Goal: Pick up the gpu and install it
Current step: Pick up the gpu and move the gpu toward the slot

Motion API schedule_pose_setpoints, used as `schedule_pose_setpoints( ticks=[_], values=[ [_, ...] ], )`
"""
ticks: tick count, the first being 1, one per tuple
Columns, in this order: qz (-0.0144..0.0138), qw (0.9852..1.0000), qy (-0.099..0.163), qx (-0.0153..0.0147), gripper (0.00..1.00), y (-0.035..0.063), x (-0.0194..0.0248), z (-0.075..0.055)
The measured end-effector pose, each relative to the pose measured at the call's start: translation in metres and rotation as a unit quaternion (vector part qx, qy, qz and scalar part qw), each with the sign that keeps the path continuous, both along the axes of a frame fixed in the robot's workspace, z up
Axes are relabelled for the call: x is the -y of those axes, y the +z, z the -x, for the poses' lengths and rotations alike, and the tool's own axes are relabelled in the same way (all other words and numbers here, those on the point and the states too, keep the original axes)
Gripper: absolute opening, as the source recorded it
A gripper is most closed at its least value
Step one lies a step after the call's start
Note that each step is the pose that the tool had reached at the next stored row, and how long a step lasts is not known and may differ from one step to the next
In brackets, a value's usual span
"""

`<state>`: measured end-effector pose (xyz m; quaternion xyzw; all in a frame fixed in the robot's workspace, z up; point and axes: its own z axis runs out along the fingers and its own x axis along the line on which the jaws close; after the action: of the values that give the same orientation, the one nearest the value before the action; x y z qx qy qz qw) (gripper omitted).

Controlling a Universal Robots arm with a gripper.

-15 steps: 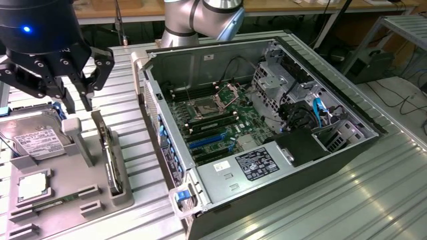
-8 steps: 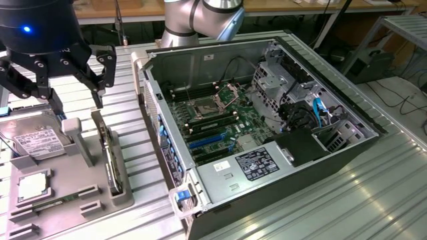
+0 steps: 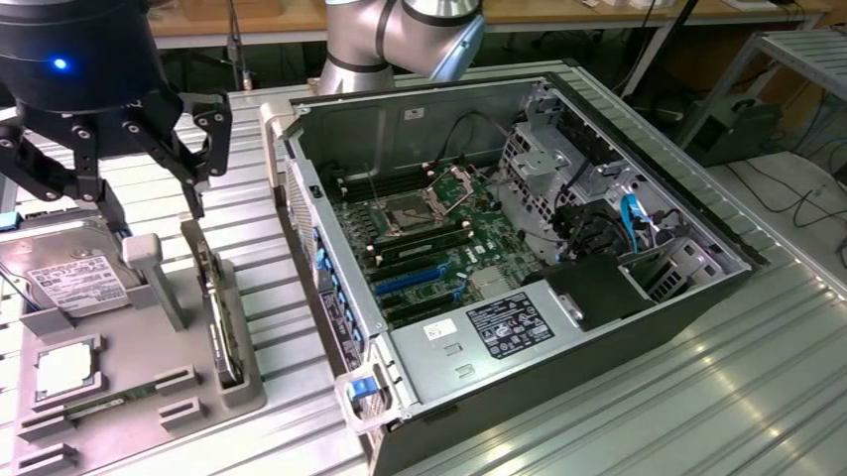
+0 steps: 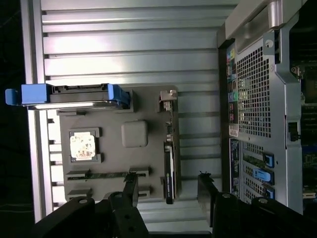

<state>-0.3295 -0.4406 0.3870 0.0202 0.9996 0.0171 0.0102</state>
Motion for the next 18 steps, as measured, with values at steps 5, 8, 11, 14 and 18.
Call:
schedule_pose_setpoints(
  ticks=[5,8,11,14,18],
  values=[
    [-0.0001,1.0000,0.001,0.0000,0.60,-0.0029,0.0107,0.000],
    [-0.0001,0.9999,0.012,-0.0001,0.60,-0.0052,0.0118,0.000],
    [0.0000,0.9998,0.019,-0.0002,0.60,-0.0085,0.0119,-0.001],
    [-0.0001,0.9997,0.023,-0.0001,0.60,-0.0130,0.0119,-0.003],
    [0.0001,0.9997,0.026,-0.0002,0.60,-0.0177,0.0116,-0.006]
  ],
)
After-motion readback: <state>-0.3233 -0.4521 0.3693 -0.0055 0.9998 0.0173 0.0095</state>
